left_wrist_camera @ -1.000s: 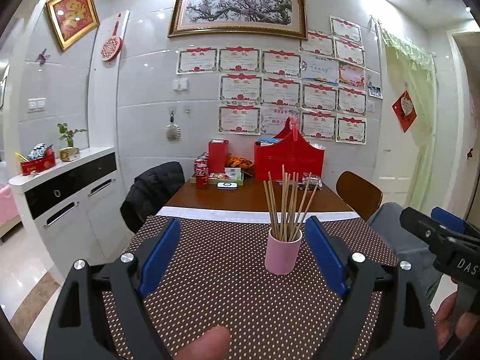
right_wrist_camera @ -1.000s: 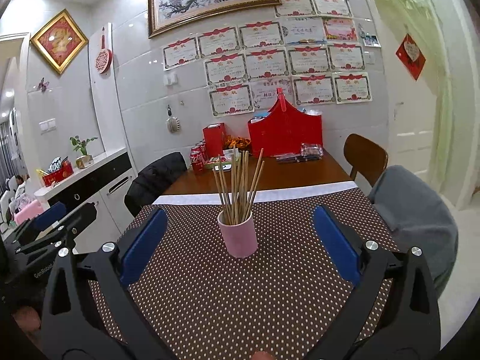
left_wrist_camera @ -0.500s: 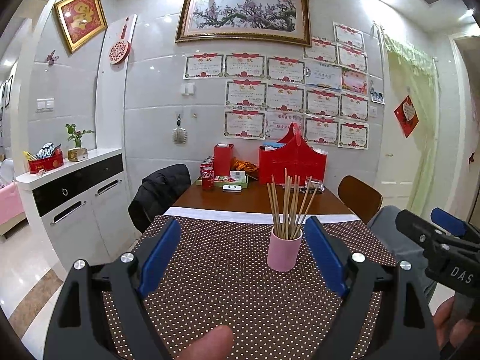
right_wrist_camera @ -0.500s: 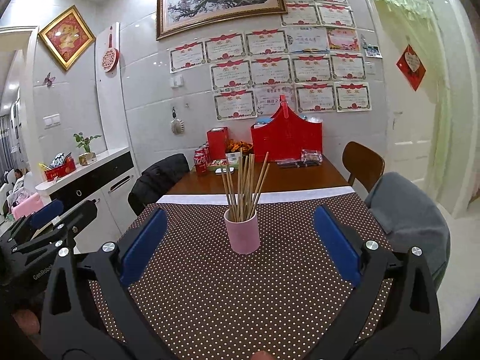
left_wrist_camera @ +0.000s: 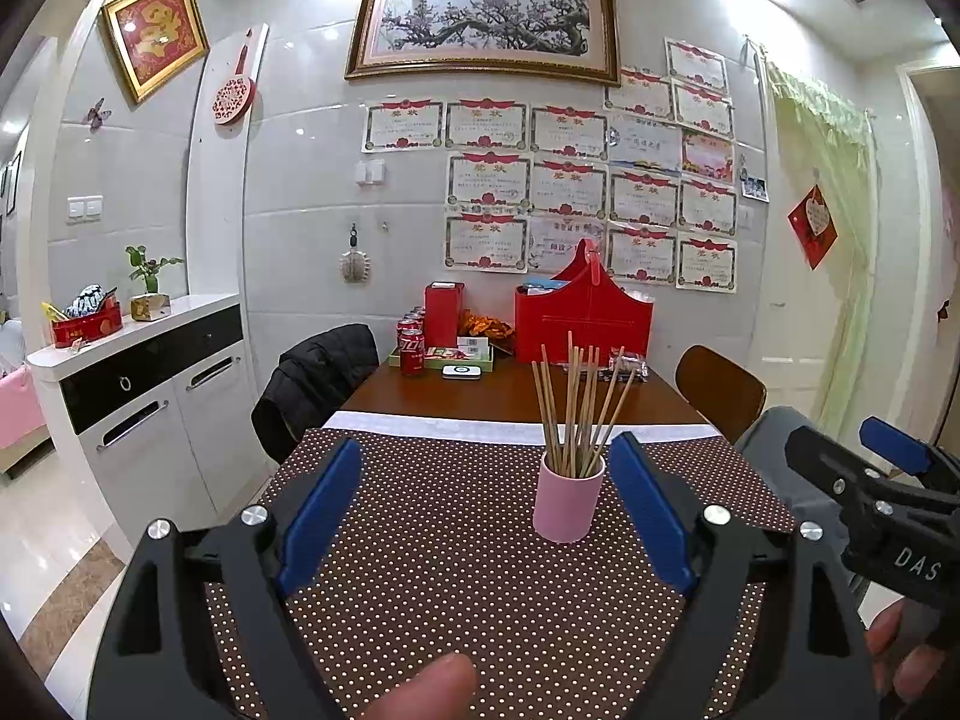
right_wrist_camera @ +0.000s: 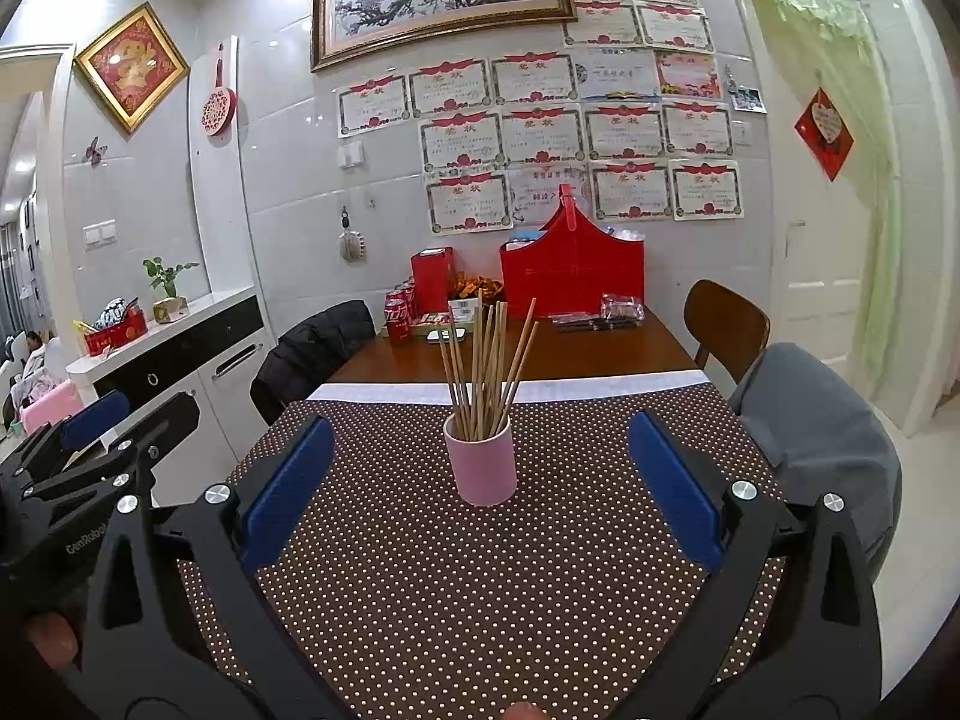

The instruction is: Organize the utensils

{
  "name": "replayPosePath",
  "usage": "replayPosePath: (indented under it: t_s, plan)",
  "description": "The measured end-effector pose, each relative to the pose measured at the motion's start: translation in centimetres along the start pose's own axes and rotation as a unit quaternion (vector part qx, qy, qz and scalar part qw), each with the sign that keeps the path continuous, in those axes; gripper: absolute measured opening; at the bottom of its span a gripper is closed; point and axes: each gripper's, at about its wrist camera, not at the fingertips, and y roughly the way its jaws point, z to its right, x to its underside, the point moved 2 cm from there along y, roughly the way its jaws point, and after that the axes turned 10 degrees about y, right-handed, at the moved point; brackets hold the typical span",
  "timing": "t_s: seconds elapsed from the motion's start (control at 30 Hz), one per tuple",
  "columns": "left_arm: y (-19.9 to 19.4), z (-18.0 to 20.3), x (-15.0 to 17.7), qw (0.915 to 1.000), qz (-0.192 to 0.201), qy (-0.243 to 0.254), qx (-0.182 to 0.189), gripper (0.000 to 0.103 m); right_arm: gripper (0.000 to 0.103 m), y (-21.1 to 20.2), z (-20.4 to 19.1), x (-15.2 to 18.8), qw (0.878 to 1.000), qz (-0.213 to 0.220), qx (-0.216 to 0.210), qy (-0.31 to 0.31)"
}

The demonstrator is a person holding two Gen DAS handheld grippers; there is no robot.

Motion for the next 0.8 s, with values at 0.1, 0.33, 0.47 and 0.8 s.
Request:
replayPosePath:
  t_s: [0.1,0.33,0.47,0.8]
  plan:
    - [0.3,0.0,-0.2,1.0,0.001,0.001,-0.003,0.084,0.097,0.1,0.0,0.0,1.0,0.0,0.003,-0.001]
    - [0.7,0.1,-0.5,0.9999,0.006,-0.003,0.011,0.084,0.097,0.4,0.0,-0.1,1.0,0.001,0.007,-0.003]
    - [1.1,0.3,-0.5,0.9999,0.006,-0.005,0.015,0.084,0.097,0.7,0.0,-0.2,1.0,0.0,0.009,-0.003]
    - [1.8,0.4,-0.9,1.0,0.009,0.0,0.004,0.084,0.097,1.2,0.1,-0.3,1.0,-0.001,0.012,-0.003]
